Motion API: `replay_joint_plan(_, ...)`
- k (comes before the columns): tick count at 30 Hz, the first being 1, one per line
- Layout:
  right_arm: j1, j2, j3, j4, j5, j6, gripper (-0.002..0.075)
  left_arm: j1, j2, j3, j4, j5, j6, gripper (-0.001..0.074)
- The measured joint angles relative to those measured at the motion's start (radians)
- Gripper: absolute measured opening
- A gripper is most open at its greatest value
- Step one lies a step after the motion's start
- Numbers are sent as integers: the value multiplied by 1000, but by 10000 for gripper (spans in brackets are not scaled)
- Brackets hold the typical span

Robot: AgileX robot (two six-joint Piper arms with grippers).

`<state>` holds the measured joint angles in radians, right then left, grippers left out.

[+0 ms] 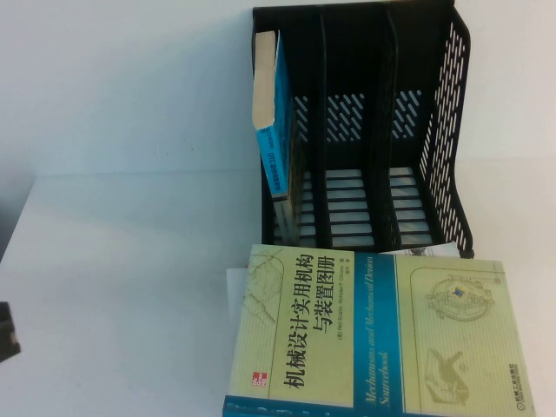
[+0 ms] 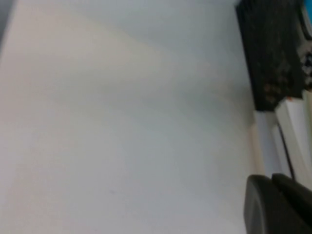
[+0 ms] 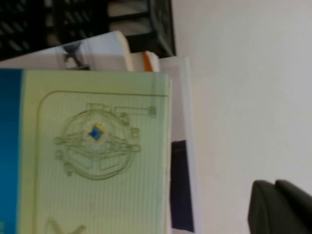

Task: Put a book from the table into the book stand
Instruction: Push book with right arm

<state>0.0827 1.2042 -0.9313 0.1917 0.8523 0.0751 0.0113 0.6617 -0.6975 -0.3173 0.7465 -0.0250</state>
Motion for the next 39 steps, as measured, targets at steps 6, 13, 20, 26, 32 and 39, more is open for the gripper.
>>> replay_joint_plan(6,-81,0,4,203,24,-159,-3,0,135,0,-230,22,210,-4)
replay_joint_plan(13,-86,0,86,302,7,-350,-3,0,291,0,-409,76,381,-4)
replay_joint_plan(20,-86,0,142,340,-21,-361,-3,0,404,0,-499,120,469,-4)
replay_joint_plan(26,-86,1,142,402,-24,-406,-3,100,452,-2,-675,240,614,-4)
replay_joint_plan(32,-86,1,149,406,-29,-417,-3,290,526,-4,-872,384,703,-4)
replay_joint_plan(39,-86,76,171,411,-47,-388,-3,302,533,-9,-900,410,745,-4)
